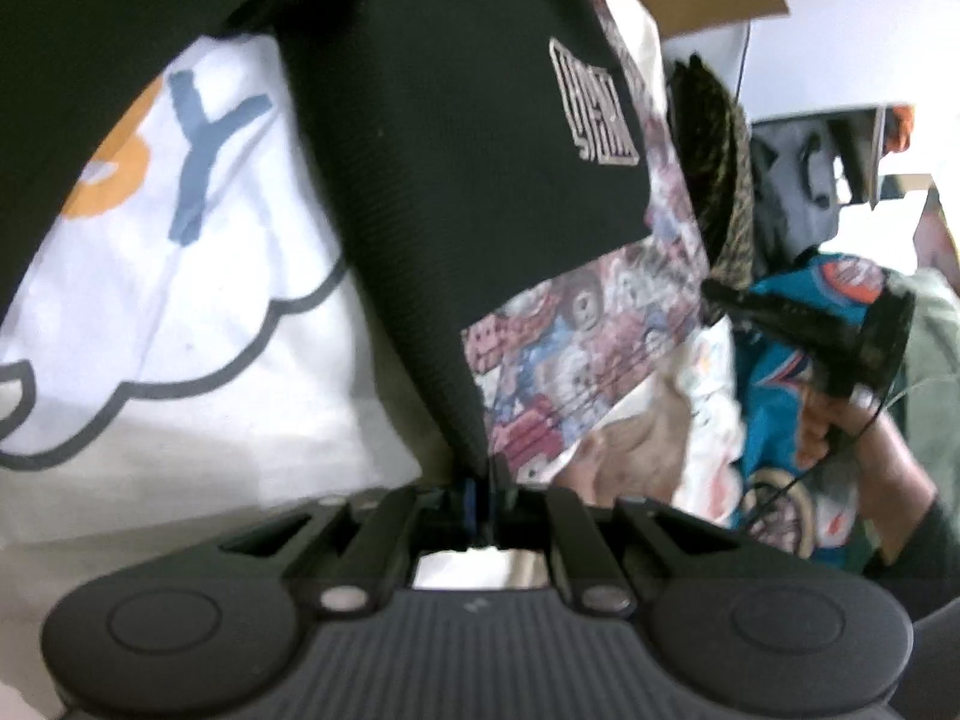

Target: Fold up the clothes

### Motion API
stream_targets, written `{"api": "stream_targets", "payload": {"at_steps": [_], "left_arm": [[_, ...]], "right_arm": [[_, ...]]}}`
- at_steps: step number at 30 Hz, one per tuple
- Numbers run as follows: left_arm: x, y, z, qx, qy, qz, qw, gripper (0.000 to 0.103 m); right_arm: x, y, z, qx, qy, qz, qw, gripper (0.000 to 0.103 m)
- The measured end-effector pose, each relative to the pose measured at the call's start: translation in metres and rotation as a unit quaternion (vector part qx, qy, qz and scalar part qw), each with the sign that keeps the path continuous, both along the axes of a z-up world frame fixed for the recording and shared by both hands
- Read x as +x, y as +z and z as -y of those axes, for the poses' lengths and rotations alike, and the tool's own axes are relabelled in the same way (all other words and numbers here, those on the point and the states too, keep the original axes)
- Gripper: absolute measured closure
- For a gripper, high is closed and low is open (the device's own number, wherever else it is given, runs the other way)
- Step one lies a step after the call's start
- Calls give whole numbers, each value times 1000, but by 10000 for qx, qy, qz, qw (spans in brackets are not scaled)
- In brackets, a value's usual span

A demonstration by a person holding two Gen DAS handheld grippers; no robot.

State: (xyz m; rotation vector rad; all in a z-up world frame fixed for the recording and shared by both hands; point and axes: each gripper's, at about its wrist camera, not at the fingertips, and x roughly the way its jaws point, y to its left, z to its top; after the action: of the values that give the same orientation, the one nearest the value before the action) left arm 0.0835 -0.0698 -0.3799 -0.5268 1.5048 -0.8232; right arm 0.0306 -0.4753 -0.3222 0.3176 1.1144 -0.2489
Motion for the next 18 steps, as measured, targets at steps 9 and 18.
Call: {"api": "stream_targets", "payload": {"at_steps": [9, 18], "left_arm": [[5, 24, -28, 302, -57, 381, 9988, 66], [24, 61, -114, 783, 776, 802, 9907, 66]], "right_arm": [[-7, 34, -15, -26, -67, 274, 9996, 74], [-5, 58, -77, 654, 417, 889, 9930, 68]]}}
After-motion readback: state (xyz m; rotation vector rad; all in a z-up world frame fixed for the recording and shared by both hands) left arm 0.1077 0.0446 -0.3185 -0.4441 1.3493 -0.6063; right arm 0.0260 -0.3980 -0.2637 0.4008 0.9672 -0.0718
